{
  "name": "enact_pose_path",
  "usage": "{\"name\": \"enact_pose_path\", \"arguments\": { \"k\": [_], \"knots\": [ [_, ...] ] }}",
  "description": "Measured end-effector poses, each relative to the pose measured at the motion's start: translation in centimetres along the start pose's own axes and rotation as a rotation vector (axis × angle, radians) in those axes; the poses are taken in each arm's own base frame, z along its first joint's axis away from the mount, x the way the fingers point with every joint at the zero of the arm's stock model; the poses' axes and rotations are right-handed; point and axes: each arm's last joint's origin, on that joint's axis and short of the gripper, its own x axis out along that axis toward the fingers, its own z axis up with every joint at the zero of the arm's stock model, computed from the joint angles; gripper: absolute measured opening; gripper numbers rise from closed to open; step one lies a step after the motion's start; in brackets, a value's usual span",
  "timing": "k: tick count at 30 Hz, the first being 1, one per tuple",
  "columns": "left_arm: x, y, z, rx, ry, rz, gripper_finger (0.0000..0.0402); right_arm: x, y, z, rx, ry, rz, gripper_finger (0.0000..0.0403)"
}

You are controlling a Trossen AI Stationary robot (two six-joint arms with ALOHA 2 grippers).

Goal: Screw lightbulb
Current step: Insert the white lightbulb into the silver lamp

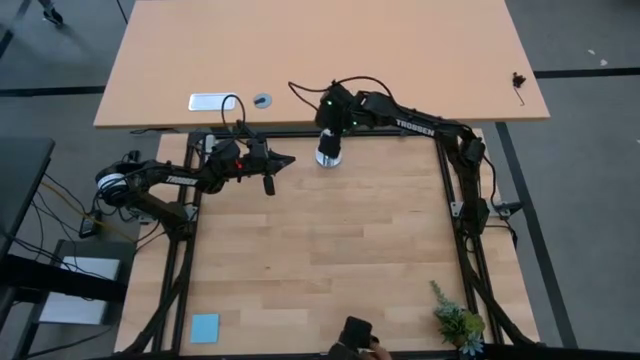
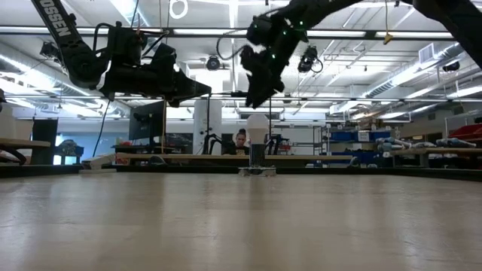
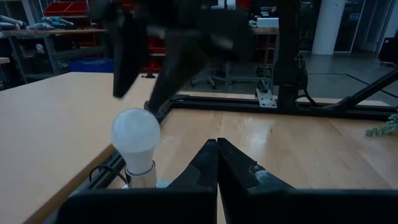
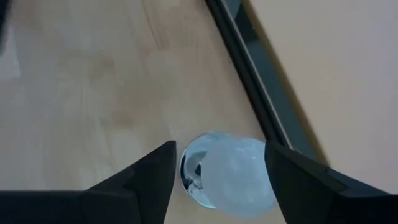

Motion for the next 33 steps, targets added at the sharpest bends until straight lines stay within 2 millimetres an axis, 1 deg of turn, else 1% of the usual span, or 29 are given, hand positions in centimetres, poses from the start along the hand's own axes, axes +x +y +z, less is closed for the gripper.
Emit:
{"name": "enact_pose_path", "arguments": {
  "k": [2, 4, 6, 9, 12, 16, 18, 21, 24, 26, 33],
  "knots": [
    [0.0, 0.0, 0.0, 0.000, 0.000, 0.001, 0.0005, -0.4, 0.4, 0.3, -0.020, -0.003, 0.005, 0.0245],
    [0.0, 0.0, 0.0, 0.000, 0.001, 0.000, 0.0005, -0.6, 0.9, 0.3, -0.084, 0.010, 0.004, 0.0242],
    [0.0, 0.0, 0.0, 0.000, 0.001, 0.001, 0.0005, -0.7, 1.6, 0.4, -0.157, 0.030, -0.037, 0.0242],
    [0.0, 0.0, 0.0, 0.000, 0.001, 0.001, 0.0005, -0.7, 2.3, -0.1, -0.258, 0.101, -0.100, 0.0253],
    [0.0, 0.0, 0.0, 0.000, 0.001, 0.001, 0.0005, -0.8, 2.4, -0.2, -0.273, 0.118, -0.099, 0.0271],
    [0.0, 0.0, 0.0, 0.000, 0.000, 0.001, 0.0005, -0.7, 1.6, -0.2, -0.255, 0.109, -0.104, 0.0294],
    [0.0, 0.0, 0.0, 0.000, 0.000, 0.001, 0.0005, -0.7, 0.7, -0.2, -0.248, 0.098, -0.099, 0.0302],
    [0.0, 0.0, 0.0, 0.000, 0.000, 0.000, 0.0005, -0.8, -0.5, -0.2, -0.247, 0.067, -0.055, 0.0308],
    [0.0, 0.0, 0.0, 0.000, 0.000, 0.000, 0.0005, -0.8, -1.2, -0.3, -0.246, 0.039, 0.011, 0.0309],
    [0.0, 0.0, 0.0, 0.000, 0.000, 0.000, 0.0005, -0.8, -1.4, -0.3, -0.245, 0.031, 0.035, 0.0307],
    [0.0, 0.0, 0.0, 0.000, 0.000, 0.000, 0.0005, 0.8, -1.6, -0.5, -0.257, 0.046, 0.028, 0.0309]
  ]
}}
